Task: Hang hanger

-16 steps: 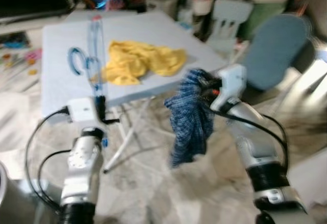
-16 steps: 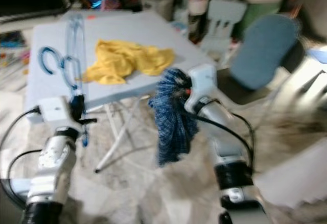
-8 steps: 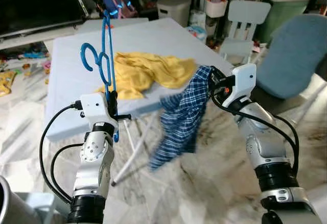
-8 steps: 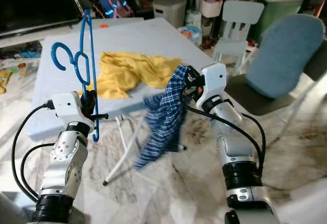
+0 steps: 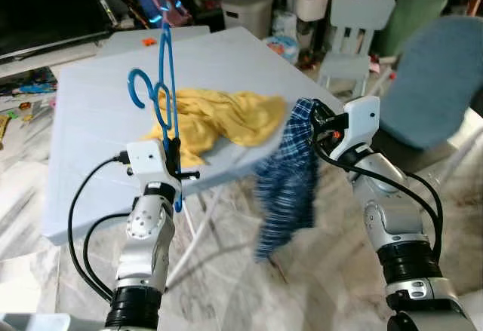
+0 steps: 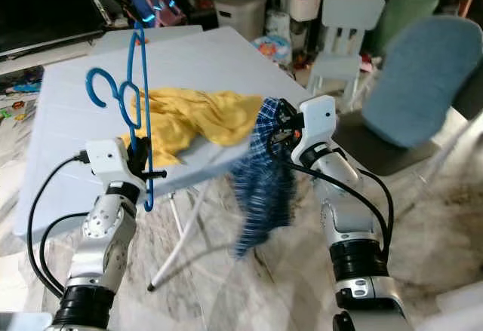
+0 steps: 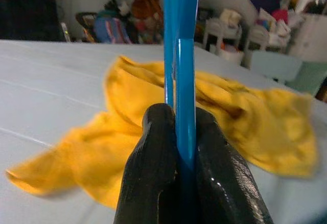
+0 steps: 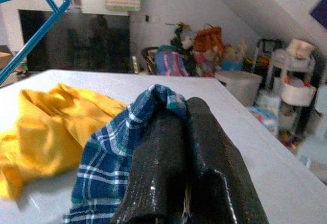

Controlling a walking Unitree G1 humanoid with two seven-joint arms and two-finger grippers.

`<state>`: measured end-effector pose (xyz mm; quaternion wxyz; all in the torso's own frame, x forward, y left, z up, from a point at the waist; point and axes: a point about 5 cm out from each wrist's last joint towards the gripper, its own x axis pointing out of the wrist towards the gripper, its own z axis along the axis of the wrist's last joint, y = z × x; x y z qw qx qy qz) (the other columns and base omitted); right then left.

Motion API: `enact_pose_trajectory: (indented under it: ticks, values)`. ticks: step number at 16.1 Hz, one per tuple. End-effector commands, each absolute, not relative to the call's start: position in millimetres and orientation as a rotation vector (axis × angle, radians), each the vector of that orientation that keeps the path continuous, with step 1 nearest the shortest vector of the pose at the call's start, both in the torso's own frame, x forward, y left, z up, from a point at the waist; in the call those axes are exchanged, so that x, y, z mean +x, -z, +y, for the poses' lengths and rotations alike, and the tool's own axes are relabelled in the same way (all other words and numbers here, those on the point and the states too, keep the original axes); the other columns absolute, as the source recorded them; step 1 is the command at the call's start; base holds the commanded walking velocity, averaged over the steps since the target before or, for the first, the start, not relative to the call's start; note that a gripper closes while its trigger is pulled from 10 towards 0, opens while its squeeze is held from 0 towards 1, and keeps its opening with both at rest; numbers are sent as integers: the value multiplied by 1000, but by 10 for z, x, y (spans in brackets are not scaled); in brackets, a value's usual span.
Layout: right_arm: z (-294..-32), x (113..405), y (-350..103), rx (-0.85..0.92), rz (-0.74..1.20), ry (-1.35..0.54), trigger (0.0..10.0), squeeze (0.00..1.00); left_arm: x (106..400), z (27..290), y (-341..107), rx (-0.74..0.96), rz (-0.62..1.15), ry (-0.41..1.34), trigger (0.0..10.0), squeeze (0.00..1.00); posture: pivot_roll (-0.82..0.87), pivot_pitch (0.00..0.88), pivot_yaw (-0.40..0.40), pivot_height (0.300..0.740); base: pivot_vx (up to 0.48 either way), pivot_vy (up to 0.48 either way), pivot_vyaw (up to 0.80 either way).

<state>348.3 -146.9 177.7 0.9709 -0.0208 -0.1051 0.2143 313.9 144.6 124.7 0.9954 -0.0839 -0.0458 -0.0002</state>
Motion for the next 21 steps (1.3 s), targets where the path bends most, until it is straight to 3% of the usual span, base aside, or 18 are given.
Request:
enact_pose_trajectory:
  ticks: [1, 6, 15, 19, 21]
  values:
    - [-1352, 3496, -1888, -53, -253, -474, 10000, 0, 3150, 1564, -1273, -159, -107, -42, 10000, 0, -173, 0, 42, 740, 341, 337, 0]
    - [-1385, 3499, -1890, -65, -252, -470, 10000, 0, 3146, 1527, -1242, -177, -96, -44, 10000, 0, -176, 0, 37, 740, 230, 373, 0]
    - [-1439, 3616, -2095, -9, -272, -437, 10000, 0, 3158, 1457, -1244, -110, -93, -66, 10000, 0, -170, 0, 31, 740, 0, 0, 0]
    - [-1361, 3740, -2290, 9, -291, -474, 10000, 0, 3160, 1456, -1242, -100, -90, -73, 10000, 0, -165, 0, 27, 740, 0, 0, 0]
    - [-1155, 3907, -2477, 23, -292, -506, 10000, 0, 3148, 1447, -1222, -88, -82, -82, 10000, 0, -155, 0, 23, 740, 0, 0, 0]
